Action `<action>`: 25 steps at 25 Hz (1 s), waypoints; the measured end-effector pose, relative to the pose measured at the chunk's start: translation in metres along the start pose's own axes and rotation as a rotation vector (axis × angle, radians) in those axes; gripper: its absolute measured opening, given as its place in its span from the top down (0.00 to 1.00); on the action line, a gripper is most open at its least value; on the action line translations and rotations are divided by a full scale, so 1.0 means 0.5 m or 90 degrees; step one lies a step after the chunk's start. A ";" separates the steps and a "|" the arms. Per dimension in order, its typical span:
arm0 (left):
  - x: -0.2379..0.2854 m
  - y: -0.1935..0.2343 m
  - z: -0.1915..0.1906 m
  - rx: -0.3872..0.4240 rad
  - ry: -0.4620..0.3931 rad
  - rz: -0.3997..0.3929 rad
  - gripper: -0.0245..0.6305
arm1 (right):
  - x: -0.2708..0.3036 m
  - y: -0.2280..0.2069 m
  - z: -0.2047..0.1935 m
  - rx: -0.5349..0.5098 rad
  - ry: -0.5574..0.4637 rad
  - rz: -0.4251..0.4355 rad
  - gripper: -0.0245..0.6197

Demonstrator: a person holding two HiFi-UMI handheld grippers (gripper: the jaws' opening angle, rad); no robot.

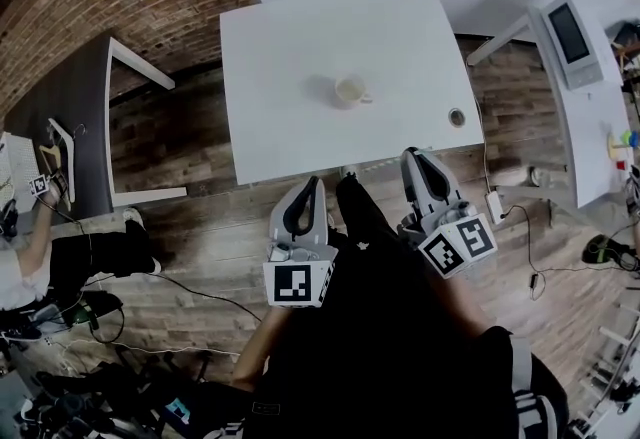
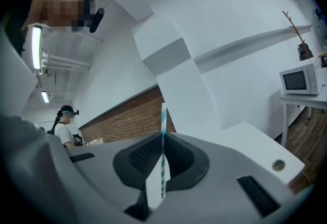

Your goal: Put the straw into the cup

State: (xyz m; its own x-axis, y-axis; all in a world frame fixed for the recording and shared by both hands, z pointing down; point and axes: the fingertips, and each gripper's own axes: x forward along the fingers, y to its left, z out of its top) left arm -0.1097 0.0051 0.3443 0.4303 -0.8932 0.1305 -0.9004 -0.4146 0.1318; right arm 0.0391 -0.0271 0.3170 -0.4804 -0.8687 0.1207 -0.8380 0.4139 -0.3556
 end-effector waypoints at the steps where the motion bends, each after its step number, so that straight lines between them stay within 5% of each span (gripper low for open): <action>1: 0.008 0.003 -0.001 -0.002 0.001 0.002 0.96 | 0.009 -0.007 0.000 0.002 -0.001 0.001 0.94; 25: 0.282 0.053 -0.049 -0.024 0.064 0.003 0.96 | 0.279 -0.209 -0.052 0.032 0.055 0.001 0.94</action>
State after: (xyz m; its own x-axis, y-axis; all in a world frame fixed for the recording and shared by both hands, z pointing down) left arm -0.0712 -0.1276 0.3904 0.4316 -0.8724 0.2295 -0.9004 -0.4012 0.1681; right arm 0.0530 -0.1843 0.3953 -0.5046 -0.8400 0.1993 -0.8240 0.3996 -0.4017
